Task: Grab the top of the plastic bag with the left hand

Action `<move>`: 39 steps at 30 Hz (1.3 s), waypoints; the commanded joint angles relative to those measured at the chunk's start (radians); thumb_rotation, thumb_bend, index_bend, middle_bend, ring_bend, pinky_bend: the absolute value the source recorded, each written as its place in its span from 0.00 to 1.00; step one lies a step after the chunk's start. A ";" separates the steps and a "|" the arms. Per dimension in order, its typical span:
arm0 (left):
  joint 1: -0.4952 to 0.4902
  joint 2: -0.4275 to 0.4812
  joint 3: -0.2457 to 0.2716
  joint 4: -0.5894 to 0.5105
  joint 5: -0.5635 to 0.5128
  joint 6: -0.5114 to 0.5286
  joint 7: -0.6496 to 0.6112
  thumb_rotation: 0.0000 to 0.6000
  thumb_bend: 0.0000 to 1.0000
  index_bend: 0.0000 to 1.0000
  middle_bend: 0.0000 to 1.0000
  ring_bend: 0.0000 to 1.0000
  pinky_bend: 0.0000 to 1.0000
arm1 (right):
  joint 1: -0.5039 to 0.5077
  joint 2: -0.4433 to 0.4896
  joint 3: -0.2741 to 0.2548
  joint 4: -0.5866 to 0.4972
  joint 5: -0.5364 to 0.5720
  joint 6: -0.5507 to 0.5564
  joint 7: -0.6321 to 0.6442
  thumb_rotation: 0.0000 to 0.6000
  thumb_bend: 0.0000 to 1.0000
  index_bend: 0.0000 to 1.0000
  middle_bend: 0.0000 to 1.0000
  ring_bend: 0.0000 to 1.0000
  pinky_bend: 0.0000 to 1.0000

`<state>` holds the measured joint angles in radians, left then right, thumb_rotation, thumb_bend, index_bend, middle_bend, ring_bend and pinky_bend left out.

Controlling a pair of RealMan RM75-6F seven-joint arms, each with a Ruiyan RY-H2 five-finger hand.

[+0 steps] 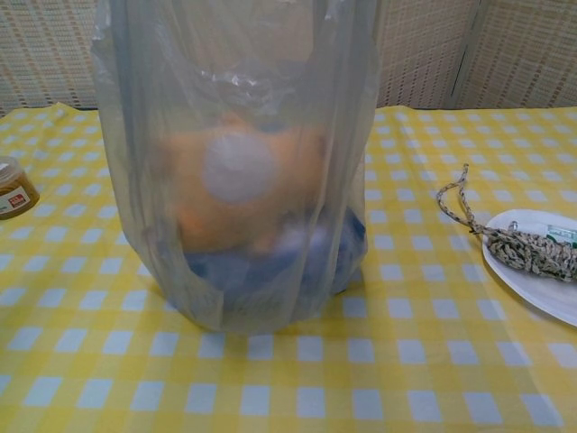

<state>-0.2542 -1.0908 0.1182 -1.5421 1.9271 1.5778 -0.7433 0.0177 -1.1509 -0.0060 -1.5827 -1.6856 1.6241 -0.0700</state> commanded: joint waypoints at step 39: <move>-0.392 0.092 -0.051 -0.094 0.001 -0.113 -0.546 1.00 0.24 0.04 0.02 0.00 0.02 | -0.034 0.027 -0.016 -0.010 0.083 -0.064 -0.079 1.00 0.31 0.00 0.00 0.00 0.00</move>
<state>-0.6416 -0.9980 0.0693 -1.6395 1.9264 1.4669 -1.2849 -0.0155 -1.1237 -0.0227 -1.5927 -1.6021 1.5596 -0.1484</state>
